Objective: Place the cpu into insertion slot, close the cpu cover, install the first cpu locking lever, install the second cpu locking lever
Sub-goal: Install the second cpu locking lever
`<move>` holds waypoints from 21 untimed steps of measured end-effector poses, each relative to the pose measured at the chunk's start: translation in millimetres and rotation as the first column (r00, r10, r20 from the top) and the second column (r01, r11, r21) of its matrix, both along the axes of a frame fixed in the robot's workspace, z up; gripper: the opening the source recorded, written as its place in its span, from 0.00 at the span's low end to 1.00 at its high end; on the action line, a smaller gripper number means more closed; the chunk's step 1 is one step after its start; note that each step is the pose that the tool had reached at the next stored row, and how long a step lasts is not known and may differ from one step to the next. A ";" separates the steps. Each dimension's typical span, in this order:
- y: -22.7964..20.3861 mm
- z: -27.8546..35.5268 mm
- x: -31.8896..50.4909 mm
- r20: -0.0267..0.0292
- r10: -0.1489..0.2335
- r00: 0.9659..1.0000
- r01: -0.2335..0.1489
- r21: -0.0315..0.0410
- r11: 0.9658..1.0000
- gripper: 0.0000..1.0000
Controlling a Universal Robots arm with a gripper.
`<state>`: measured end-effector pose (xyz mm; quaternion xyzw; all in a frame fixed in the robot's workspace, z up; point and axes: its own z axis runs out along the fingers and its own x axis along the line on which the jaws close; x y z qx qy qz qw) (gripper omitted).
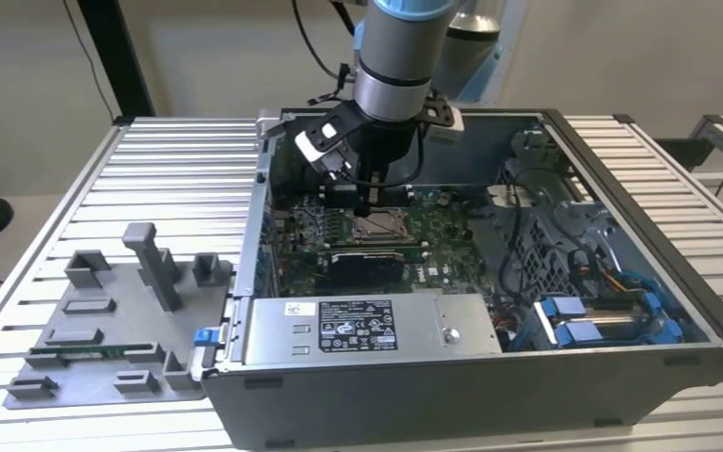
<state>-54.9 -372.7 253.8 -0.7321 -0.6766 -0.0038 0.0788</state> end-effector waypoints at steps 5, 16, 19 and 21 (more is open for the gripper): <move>0.0 4.6 -0.1 -0.001 -0.002 1.000 0.002 0.000 1.000 0.00; 0.0 -9.7 -9.9 0.000 -0.006 1.000 0.006 0.000 1.000 0.00; 0.0 -14.9 -12.9 0.000 -0.008 1.000 0.008 0.000 1.000 0.00; 0.0 -18.5 -14.2 0.000 -0.008 1.000 0.008 0.000 1.000 0.00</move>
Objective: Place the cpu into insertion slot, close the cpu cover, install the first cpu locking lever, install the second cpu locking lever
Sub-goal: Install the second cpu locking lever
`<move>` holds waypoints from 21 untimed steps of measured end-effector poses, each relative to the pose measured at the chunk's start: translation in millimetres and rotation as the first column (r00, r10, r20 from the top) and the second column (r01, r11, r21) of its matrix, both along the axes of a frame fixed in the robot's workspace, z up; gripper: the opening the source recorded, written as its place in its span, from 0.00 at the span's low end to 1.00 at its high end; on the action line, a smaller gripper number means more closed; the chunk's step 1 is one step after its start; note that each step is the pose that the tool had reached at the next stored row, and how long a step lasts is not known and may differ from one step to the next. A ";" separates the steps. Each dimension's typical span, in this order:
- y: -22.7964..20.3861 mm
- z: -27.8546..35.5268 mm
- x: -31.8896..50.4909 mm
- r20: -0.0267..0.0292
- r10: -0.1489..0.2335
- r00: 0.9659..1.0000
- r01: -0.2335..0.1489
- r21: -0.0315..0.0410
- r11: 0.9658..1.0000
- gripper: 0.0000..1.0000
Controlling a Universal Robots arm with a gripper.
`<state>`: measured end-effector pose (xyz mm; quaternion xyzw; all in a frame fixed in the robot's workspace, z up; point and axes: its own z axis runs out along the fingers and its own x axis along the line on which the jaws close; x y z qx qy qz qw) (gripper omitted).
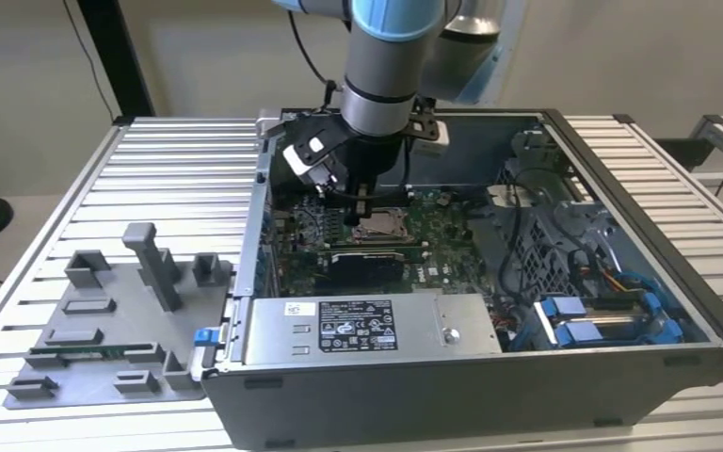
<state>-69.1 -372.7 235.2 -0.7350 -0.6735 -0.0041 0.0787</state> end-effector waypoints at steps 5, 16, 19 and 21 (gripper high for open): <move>0.0 -9.2 -2.9 0.000 -0.001 1.000 0.001 0.000 1.000 0.00; 0.0 -26.8 -9.0 0.000 -0.001 1.000 0.001 0.021 1.000 0.00; 0.0 -30.5 -9.1 0.001 -0.001 1.000 0.001 0.031 1.000 0.00; 0.0 -32.7 -9.1 0.000 -0.001 1.000 0.001 0.032 0.999 0.00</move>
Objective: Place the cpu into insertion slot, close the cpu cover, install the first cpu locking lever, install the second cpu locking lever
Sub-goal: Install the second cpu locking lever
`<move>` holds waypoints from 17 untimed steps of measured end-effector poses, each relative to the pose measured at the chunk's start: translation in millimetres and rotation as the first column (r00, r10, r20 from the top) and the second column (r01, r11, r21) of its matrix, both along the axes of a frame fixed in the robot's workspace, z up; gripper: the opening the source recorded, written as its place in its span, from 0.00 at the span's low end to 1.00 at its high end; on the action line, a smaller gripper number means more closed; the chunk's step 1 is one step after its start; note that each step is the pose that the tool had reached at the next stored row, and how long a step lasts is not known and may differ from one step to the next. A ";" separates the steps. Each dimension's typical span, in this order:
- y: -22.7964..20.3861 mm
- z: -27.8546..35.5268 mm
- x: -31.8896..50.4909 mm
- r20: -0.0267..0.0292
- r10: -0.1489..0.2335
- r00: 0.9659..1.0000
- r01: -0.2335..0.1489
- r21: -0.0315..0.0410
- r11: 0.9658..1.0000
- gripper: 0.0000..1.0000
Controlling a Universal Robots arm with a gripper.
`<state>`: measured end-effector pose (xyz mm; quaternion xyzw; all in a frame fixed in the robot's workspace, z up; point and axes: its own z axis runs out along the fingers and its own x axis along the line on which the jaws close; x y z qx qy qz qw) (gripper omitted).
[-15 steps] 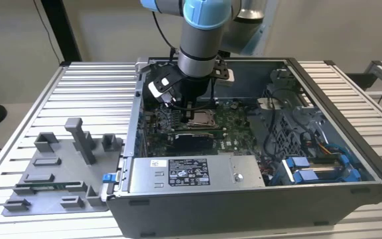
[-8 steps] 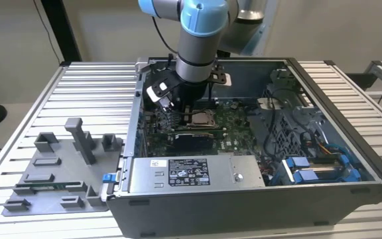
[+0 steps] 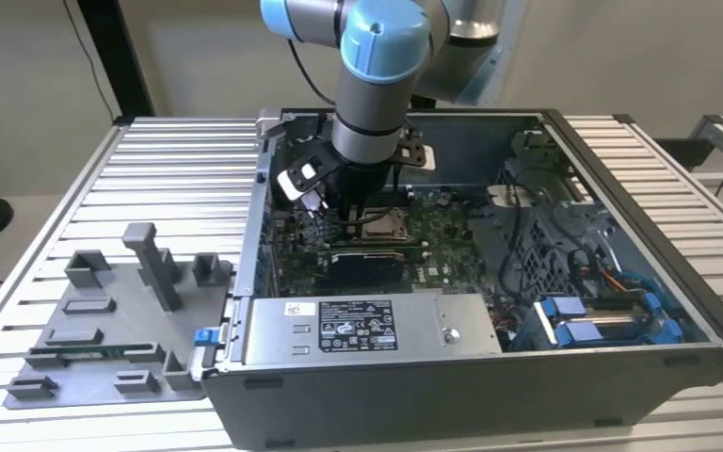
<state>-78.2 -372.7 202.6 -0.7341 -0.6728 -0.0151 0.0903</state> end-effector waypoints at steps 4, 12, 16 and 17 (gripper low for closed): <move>0.0 -2.4 0.0 0.000 0.000 1.000 0.000 0.001 1.000 0.00; 0.0 -4.7 0.0 0.000 0.000 1.000 0.000 0.002 1.000 0.00; 0.1 -5.0 0.1 0.000 0.001 1.000 -0.001 -0.009 1.000 0.00; 0.0 -4.9 0.1 0.000 0.002 1.000 -0.002 -0.014 1.000 0.00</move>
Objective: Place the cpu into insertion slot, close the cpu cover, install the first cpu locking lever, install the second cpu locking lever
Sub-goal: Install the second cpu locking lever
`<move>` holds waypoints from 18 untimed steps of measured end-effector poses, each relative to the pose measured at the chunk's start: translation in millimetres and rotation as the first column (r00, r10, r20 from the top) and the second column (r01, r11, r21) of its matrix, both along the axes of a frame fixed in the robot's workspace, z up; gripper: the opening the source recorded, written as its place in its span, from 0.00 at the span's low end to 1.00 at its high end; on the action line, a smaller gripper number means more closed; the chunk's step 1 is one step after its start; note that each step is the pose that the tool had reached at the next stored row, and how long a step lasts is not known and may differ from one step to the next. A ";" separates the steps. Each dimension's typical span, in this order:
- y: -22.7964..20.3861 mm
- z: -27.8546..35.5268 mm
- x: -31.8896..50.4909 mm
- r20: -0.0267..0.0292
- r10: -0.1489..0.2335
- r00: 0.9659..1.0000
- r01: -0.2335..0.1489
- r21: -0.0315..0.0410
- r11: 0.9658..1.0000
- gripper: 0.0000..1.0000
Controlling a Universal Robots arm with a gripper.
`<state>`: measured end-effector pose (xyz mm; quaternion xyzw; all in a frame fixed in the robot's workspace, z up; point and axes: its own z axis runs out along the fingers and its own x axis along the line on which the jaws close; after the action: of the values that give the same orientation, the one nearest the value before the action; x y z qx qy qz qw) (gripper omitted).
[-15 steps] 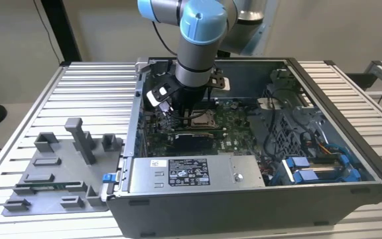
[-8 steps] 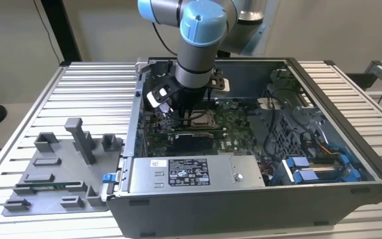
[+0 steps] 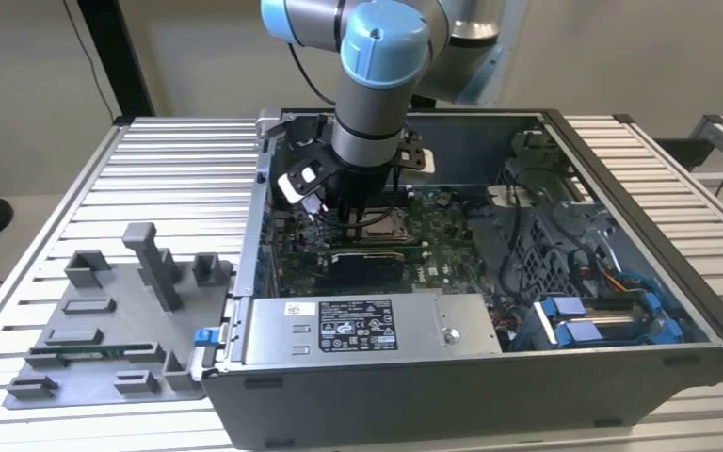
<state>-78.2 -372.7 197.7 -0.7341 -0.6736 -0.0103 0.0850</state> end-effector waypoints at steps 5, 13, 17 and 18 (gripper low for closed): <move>-0.1 1.5 0.0 0.000 0.001 1.000 -0.001 -0.023 1.000 0.00; 0.0 35.7 0.0 0.000 0.000 1.000 0.000 -0.023 1.000 0.00; 0.0 54.1 0.0 0.000 0.000 1.000 0.000 -0.023 1.000 0.00; 0.0 58.7 0.0 0.000 0.000 1.000 0.000 -0.023 1.000 0.00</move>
<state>-78.2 -372.7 256.4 -0.7349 -0.6738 -0.0026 0.0764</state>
